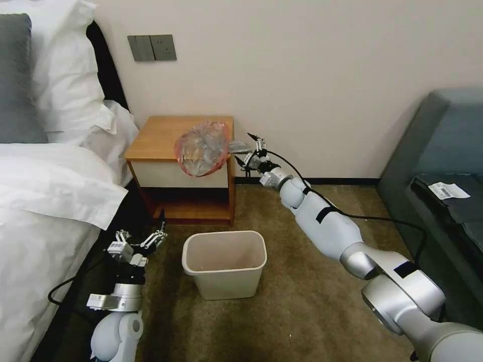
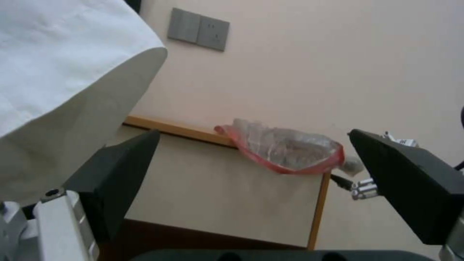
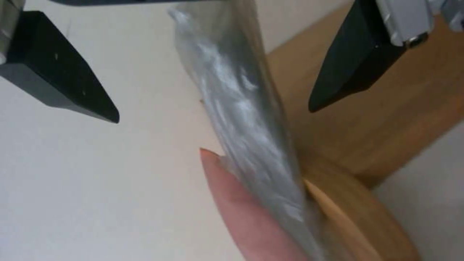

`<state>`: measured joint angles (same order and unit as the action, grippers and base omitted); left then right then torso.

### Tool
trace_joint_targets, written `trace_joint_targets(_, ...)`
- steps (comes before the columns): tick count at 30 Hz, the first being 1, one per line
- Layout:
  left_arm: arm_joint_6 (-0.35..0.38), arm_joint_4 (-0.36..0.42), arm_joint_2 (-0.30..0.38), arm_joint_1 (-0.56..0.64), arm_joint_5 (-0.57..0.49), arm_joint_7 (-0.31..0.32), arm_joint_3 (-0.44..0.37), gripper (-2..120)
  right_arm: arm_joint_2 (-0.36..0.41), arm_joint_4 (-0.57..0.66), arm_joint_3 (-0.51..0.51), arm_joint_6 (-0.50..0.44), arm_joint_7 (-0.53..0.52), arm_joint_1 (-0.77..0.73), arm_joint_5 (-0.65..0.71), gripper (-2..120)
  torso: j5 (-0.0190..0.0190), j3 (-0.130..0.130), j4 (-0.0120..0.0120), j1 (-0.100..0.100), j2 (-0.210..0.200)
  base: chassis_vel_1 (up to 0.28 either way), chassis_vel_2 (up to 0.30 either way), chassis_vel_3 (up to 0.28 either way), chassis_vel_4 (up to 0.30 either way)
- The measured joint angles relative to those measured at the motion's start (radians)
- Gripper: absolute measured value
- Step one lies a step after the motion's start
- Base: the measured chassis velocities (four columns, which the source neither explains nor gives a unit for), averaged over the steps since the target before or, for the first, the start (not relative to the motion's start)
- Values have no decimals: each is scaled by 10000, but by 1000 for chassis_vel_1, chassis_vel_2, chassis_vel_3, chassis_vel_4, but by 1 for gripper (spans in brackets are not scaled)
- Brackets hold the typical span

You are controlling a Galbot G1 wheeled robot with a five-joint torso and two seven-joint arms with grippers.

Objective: Pick up the garbage bag from the table and place it over the trash can.

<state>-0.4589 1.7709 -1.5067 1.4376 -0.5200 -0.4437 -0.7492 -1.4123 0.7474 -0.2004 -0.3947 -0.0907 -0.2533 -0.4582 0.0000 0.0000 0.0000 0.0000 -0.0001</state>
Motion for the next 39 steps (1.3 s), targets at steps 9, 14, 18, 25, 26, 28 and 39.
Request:
trace_joint_targets(9, -9, 120, -110, -9, 9, 7, -9, 98, 33, 54, -233, 53, 10, 47, 25, 83, 0, 0, 0, 0, 0, 0, 0, 0, 0)
trace_joint_targets(14, 1, 151, -105, -2, -11, 19, -40, 98, 82, 120, -83, 57, 92, 35, 214, 63, 0, 0, 0, 0, 0, 0, 0, 0, 0)
trace_joint_targets(18, -1, 177, -114, 65, -31, 22, -50, 98, 149, 220, -38, 123, 158, 45, 466, 47, 0, 0, 0, 0, 0, 0, 0, 0, 0)
trace_joint_targets(25, -10, 204, -70, 72, -37, 22, -47, 98, 172, 354, -270, 156, 176, -195, 471, 21, 0, 0, 0, -1, 0, 0, 0, 0, 0)
trace_joint_targets(26, -10, 204, -70, 72, -37, 22, -47, 98, 172, 354, -270, 156, 176, -195, 471, 21, 0, 0, 0, -1, 0, 0, 0, 0, 0)
trace_joint_targets(28, -10, 248, -54, 69, -39, 28, -56, 98, 171, 384, -313, 160, 174, -207, 472, 10, 0, 0, 0, 0, 0, 0, 0, 0, 0)
trace_joint_targets(39, -11, 291, -62, 149, -42, 30, -83, 98, 231, 647, -333, 169, 158, -413, 502, 0, -1, 0, 1, -1, 1, 0, 0, 0, 0)
